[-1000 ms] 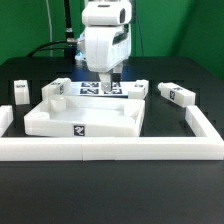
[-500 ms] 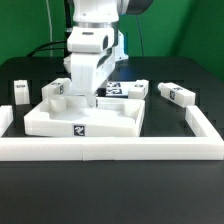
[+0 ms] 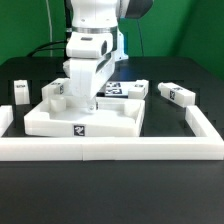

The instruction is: Assemble desk

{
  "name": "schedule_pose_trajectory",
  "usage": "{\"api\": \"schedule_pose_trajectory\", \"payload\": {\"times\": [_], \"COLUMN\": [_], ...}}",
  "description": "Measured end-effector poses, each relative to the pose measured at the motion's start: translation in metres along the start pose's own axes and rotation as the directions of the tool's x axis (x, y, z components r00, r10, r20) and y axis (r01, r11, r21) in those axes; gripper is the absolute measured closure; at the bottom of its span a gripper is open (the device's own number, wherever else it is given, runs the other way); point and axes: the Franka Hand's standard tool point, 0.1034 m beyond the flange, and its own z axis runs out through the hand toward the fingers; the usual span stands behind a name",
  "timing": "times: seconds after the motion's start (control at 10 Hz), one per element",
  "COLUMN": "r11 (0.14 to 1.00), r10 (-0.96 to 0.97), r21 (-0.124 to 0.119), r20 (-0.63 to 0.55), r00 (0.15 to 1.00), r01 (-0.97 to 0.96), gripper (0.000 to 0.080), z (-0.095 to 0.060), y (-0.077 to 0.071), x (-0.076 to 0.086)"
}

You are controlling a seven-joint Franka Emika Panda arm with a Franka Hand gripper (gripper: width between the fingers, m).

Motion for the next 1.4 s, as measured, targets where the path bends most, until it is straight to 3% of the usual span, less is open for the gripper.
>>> {"api": "schedule_pose_trajectory", "payload": {"times": [0.1, 0.3, 0.5, 1.3, 1.4], "r11": [1.000, 1.000, 1.000, 1.000, 0.997], "r10": [0.000, 0.000, 0.000, -0.009, -0.074], "r21": [0.000, 0.001, -0.001, -0.002, -0.020], "r20": [0.000, 0.000, 0.000, 0.000, -0.006], "r00": [1.000, 1.000, 1.000, 1.000, 0.997], "r01": [0.000, 0.000, 0.000, 0.009, 0.074], "gripper": [0.0379, 0.0706, 0.0745, 0.0745, 0.0745], "z": [0.000, 0.000, 0.000, 0.000, -0.004], "y": [0.000, 0.000, 0.000, 0.001, 0.012], "x": [0.000, 0.000, 0.000, 0.001, 0.012]}}
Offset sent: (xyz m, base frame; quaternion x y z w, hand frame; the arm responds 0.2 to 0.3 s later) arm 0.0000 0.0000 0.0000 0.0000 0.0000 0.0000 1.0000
